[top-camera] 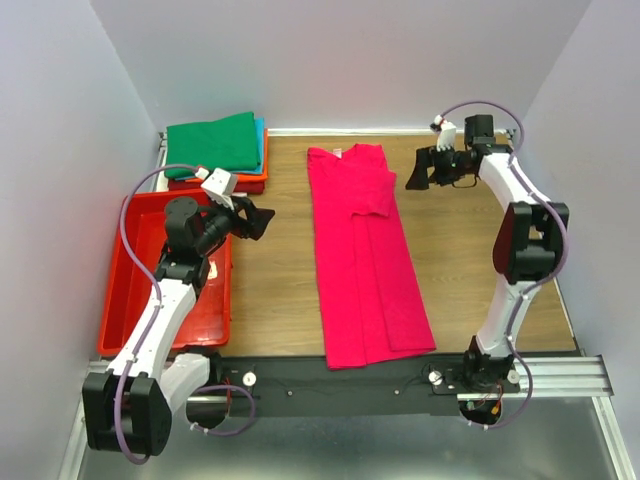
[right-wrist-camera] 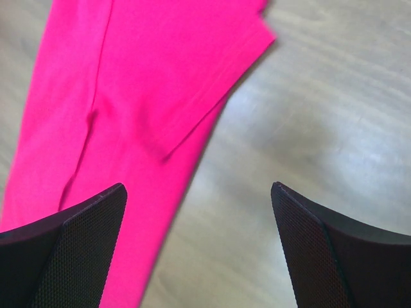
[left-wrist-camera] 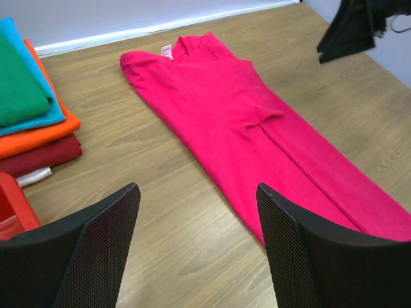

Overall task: Fold and stack the t-shirts
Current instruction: Fold the tshirt

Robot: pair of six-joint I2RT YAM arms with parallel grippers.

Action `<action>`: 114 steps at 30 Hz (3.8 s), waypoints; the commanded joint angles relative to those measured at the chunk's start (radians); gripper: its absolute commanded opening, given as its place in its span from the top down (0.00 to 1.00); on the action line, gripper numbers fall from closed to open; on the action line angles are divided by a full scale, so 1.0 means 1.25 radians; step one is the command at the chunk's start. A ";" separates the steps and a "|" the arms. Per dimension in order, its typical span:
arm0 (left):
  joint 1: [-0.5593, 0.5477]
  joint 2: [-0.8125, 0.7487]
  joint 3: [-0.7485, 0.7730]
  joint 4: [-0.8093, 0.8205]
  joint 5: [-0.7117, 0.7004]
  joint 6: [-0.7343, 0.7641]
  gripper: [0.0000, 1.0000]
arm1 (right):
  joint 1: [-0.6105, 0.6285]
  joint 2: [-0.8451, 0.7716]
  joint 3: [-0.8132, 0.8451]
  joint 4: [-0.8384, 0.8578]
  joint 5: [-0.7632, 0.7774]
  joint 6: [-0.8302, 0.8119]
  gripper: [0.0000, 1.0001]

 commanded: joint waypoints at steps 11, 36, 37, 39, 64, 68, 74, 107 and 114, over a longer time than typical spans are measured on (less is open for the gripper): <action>0.001 0.029 0.013 -0.011 0.034 0.013 0.20 | -0.010 0.348 0.255 0.094 -0.086 0.261 0.32; 0.001 0.066 0.022 -0.022 0.017 0.023 0.20 | -0.010 0.573 0.473 0.101 -0.154 0.385 0.69; 0.001 0.066 0.023 -0.022 0.016 0.024 0.20 | -0.009 0.573 0.476 0.101 -0.152 0.386 0.72; 0.001 0.066 0.023 -0.022 0.017 0.024 0.20 | -0.009 0.574 0.480 0.103 -0.154 0.383 0.81; 0.001 0.055 0.022 -0.021 0.028 0.024 0.20 | -0.009 0.390 0.348 0.203 -0.168 0.387 0.99; 0.003 0.055 0.023 -0.020 0.030 0.024 0.20 | 0.000 0.385 0.337 0.205 -0.160 0.380 0.99; 0.001 0.053 0.021 -0.021 0.030 0.024 0.20 | 0.034 0.375 0.312 0.205 -0.144 0.350 0.99; -0.197 0.003 0.000 -0.001 0.079 0.133 0.26 | 0.180 -0.189 -0.226 -0.163 -0.279 -0.644 0.00; -0.613 -0.124 -0.119 0.009 -0.127 0.415 0.20 | 0.189 -0.466 -0.552 -0.286 -0.131 -0.865 0.00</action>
